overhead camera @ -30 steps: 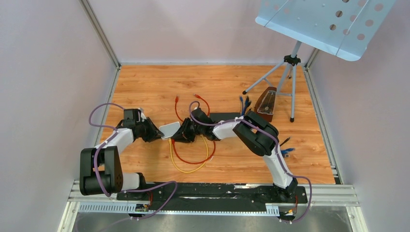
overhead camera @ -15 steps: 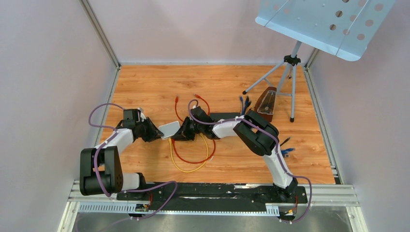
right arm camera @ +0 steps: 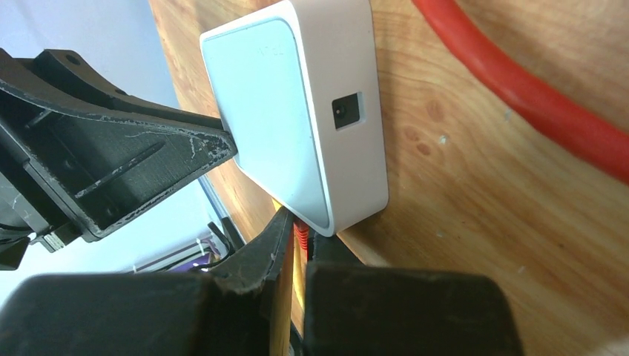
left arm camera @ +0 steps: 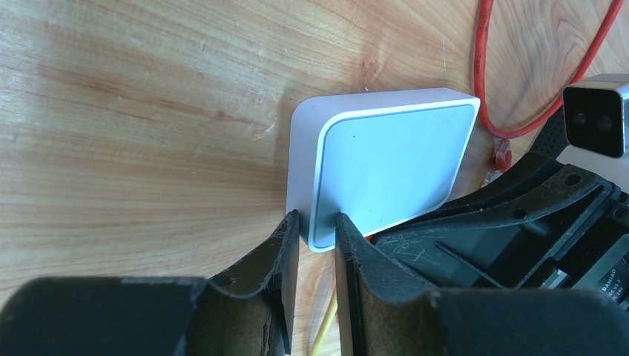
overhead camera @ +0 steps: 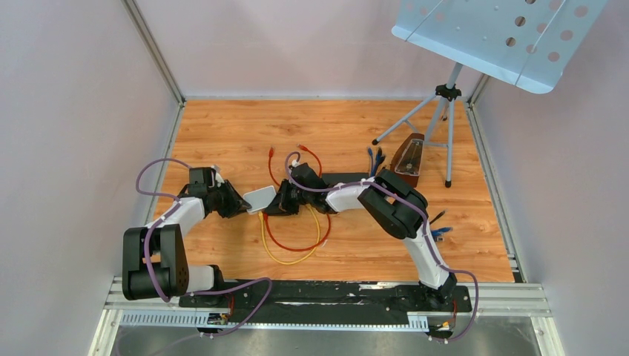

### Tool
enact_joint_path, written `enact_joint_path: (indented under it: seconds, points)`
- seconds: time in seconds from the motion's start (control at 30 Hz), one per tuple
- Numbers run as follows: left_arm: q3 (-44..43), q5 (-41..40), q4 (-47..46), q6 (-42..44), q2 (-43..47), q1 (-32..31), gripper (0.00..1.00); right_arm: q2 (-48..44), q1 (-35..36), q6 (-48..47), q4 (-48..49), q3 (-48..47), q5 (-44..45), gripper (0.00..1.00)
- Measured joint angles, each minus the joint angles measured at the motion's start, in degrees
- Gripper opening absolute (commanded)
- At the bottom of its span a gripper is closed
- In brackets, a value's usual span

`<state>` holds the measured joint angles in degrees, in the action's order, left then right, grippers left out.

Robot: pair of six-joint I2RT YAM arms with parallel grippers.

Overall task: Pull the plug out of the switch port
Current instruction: Pull the connector from the switch port.

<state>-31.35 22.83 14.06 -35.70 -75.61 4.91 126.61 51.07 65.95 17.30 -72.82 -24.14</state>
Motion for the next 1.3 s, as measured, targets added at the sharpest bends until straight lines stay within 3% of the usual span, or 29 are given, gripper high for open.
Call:
enact_joint_path:
  seconds: [0.53, 0.97, 1.03, 1.13, 1.2, 1.3]
  points:
    - [0.0, -0.1, 0.0, 0.0, 0.0, 0.0, 0.3, -0.4, 0.3, -3.5, 0.3, 0.2, 0.6, 0.0]
    - [-0.3, 0.5, 0.0, -0.4, -0.5, -0.3, 0.3, -4.0, 3.3, -8.8, -5.6, 2.8, -2.6, 0.0]
    - [-0.3, 0.5, 0.1, -0.4, -0.5, -0.4, 0.35, -4.6, 3.3, -10.0, -6.9, 2.9, -2.3, 0.19]
    - [-0.3, 0.5, 0.8, -0.2, -0.5, -0.5, 0.53, -6.5, 3.3, -13.5, -9.4, 3.2, -2.1, 0.38]
    - [-0.3, 0.4, 1.8, 0.0, 0.0, -0.5, 0.61, -8.3, 3.2, -16.8, -11.4, 3.2, -2.6, 0.43]
    - [-0.3, 0.0, 3.4, 0.1, 2.9, -0.7, 0.65, -11.8, 3.2, -22.4, -14.8, 3.3, -4.2, 0.45]
